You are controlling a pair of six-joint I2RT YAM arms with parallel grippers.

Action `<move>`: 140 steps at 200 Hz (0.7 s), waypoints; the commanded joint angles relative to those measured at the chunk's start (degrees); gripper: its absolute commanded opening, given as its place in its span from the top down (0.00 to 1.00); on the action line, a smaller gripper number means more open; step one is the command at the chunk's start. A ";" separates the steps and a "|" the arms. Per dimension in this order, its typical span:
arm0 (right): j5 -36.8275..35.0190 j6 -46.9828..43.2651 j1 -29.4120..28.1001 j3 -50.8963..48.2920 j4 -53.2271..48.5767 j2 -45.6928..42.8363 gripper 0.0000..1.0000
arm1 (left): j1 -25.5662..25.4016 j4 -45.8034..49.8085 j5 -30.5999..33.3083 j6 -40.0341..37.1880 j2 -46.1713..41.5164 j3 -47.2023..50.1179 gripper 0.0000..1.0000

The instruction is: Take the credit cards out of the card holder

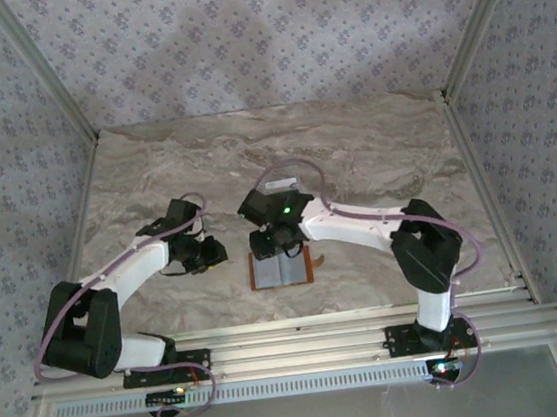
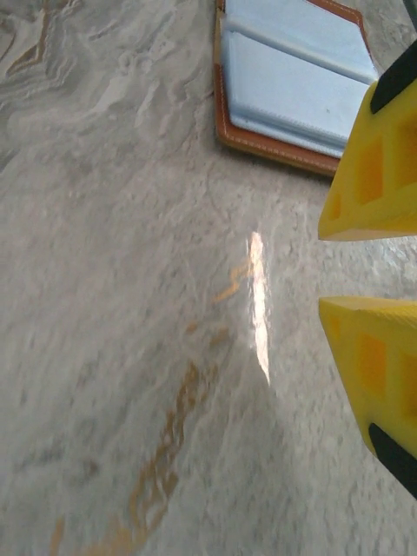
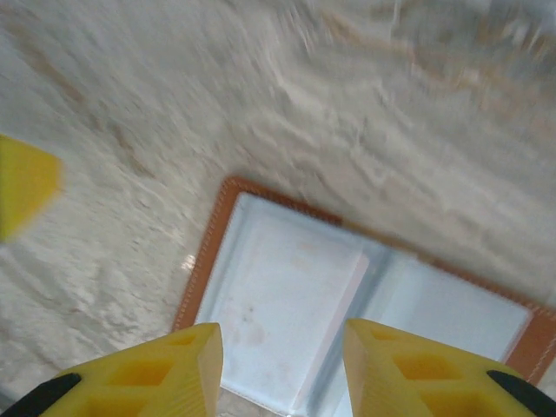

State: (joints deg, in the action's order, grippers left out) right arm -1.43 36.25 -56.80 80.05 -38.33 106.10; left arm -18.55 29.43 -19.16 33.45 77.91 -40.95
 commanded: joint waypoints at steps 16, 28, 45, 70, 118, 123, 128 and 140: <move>-5.54 10.62 -2.64 7.75 -10.59 6.23 0.55 | 2.79 -1.38 -4.51 -2.61 -1.54 1.76 0.75; -6.50 11.45 -3.04 9.24 -11.73 7.73 0.53 | 2.88 -2.74 -5.87 -2.25 -1.49 2.47 0.75; -5.71 12.63 -3.34 10.35 -12.13 9.50 0.53 | 2.79 -3.17 -6.14 -2.34 -1.28 2.57 0.75; -5.47 13.35 -3.45 11.58 -12.03 11.50 0.53 | 2.77 -3.24 -6.80 -2.45 -1.27 2.69 0.75; -3.94 13.60 -3.45 12.59 -11.01 14.75 0.53 | 2.75 -3.60 -7.38 -2.36 -1.37 3.03 0.75; -3.58 13.59 -3.47 12.54 -11.03 15.17 0.53 | 2.80 -3.56 -7.36 -2.34 -1.49 2.99 0.75; -3.27 13.58 -3.51 12.46 -11.07 15.53 0.52 | 2.81 -3.54 -7.41 -2.31 -1.53 3.07 0.75; -2.69 13.69 -3.54 12.25 -10.98 16.52 0.52 | 2.81 -3.63 -7.47 -2.25 -1.71 3.28 0.75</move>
State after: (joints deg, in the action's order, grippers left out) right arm -4.97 48.38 -60.05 91.35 -47.81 120.29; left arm -15.94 26.33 -25.15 31.97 77.56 -38.02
